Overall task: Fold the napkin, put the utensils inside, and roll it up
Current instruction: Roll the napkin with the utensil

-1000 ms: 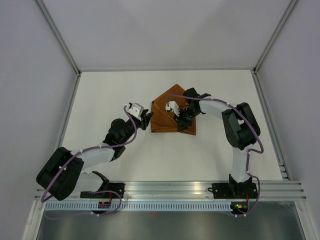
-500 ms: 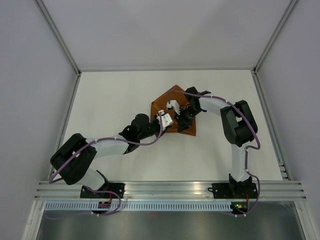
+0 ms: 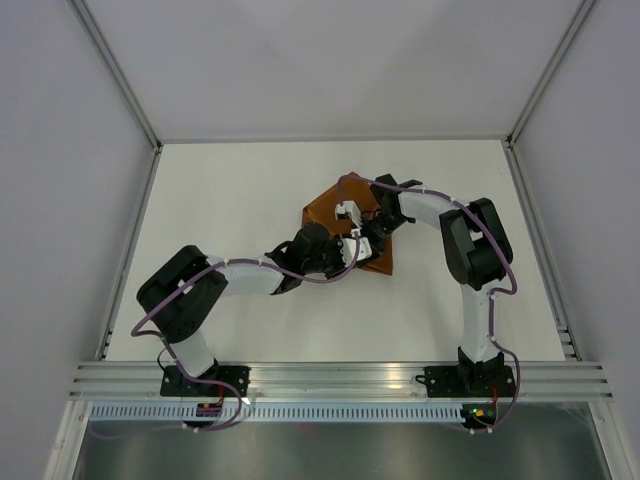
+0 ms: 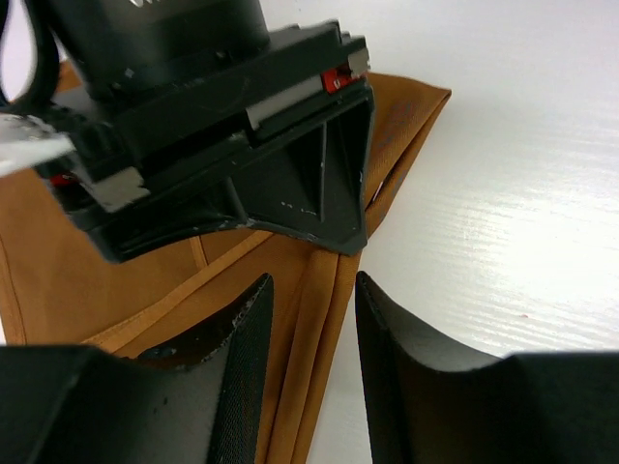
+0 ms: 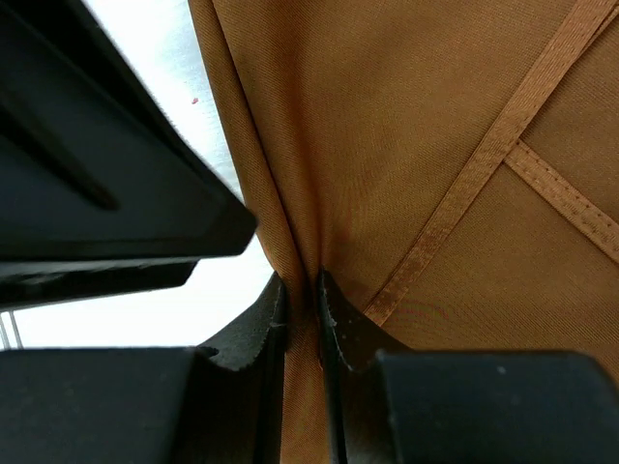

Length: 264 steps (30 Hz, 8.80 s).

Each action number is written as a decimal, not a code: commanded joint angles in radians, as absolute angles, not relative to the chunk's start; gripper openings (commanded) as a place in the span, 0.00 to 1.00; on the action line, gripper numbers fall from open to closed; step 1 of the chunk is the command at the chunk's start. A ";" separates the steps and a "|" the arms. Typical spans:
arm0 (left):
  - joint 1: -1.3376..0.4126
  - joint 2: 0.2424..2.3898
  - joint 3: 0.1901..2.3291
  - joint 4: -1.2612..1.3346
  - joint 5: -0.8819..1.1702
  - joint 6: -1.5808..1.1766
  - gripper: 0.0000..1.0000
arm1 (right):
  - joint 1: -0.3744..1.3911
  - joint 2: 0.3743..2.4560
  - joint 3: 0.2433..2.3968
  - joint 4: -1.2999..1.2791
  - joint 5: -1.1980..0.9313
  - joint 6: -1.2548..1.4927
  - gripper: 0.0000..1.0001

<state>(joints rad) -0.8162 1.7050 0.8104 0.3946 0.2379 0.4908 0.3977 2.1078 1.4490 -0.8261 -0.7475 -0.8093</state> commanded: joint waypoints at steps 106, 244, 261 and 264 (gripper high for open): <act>-0.718 1.914 0.930 0.259 0.732 0.199 0.02 | 0.497 1.445 0.706 -0.088 -0.574 -0.879 0.70; -0.776 1.243 0.523 0.499 -0.122 -0.086 0.33 | 0.650 1.594 0.840 -0.655 -0.523 -1.167 0.06; -0.799 0.785 0.298 0.480 -0.173 -0.003 0.37 | 0.569 2.057 1.311 -1.063 -0.598 -1.197 0.03; -0.830 0.776 0.250 0.564 -0.147 0.057 0.37 | 0.560 2.124 1.379 -1.103 -0.607 -1.190 0.03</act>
<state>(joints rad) -0.8032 0.7864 0.2871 0.4717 -0.1810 -0.0143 0.5674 2.0274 1.3403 -1.0832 -0.6476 -1.1606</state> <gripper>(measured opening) 0.372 0.182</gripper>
